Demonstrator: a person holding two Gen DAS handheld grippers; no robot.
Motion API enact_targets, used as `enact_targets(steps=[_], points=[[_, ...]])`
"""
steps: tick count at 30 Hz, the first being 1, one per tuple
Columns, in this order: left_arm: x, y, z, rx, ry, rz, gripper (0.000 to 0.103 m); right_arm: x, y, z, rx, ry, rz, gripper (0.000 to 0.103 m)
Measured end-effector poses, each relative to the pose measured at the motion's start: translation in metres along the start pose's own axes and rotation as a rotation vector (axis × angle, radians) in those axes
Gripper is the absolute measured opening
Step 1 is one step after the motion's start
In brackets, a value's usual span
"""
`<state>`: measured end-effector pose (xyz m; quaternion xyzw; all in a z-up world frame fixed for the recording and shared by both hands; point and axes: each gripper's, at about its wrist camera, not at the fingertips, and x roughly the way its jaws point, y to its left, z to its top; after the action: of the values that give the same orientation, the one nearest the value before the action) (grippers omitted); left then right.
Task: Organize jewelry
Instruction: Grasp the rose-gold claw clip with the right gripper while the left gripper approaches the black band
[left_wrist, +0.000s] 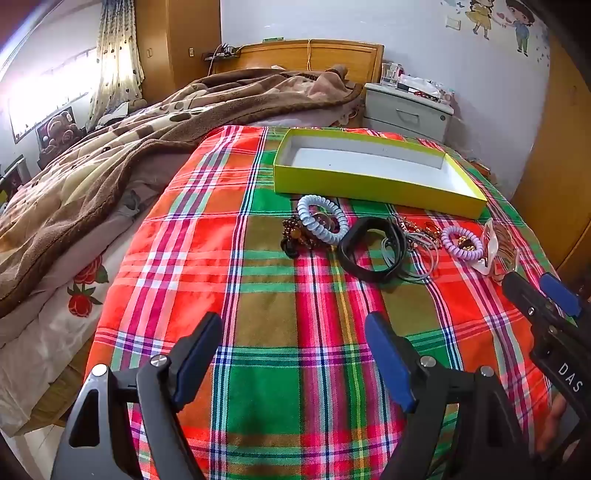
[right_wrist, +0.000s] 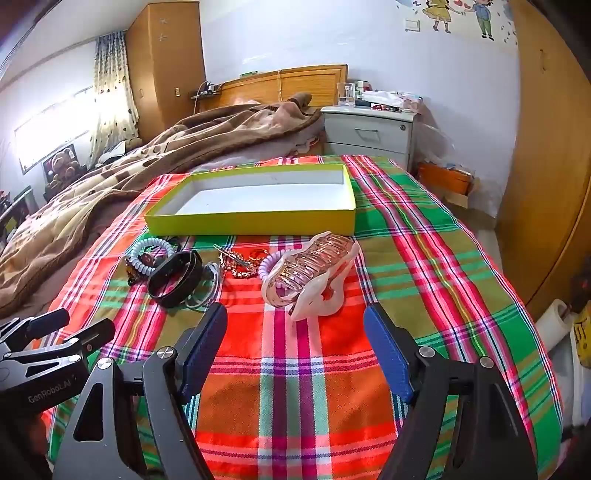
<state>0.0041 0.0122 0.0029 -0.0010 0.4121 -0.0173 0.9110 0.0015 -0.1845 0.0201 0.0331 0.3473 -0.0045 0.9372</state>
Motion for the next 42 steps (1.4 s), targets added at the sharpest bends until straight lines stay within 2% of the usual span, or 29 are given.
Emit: enact_targets(steps=[25, 31, 33, 39, 42], points=[[-0.001, 0.003, 0.002, 0.004, 0.006, -0.004, 0.081, 0.000, -0.001, -0.001, 0.008, -0.001, -0.006, 0.076], [-0.002, 0.003, 0.004, 0.008, 0.006, -0.008, 0.081, -0.001, -0.003, 0.003, 0.023, -0.011, 0.021, 0.076], [-0.002, 0.004, 0.006, 0.002, 0.006, -0.024, 0.081, -0.002, -0.005, 0.007, 0.037, -0.024, 0.040, 0.076], [-0.004, 0.007, 0.017, -0.005, -0.008, -0.144, 0.081, 0.004, -0.013, 0.021, 0.079, -0.016, 0.059, 0.076], [-0.001, 0.007, 0.025, -0.008, -0.008, -0.150, 0.081, 0.015, -0.015, 0.025, 0.108, 0.021, 0.051, 0.076]])
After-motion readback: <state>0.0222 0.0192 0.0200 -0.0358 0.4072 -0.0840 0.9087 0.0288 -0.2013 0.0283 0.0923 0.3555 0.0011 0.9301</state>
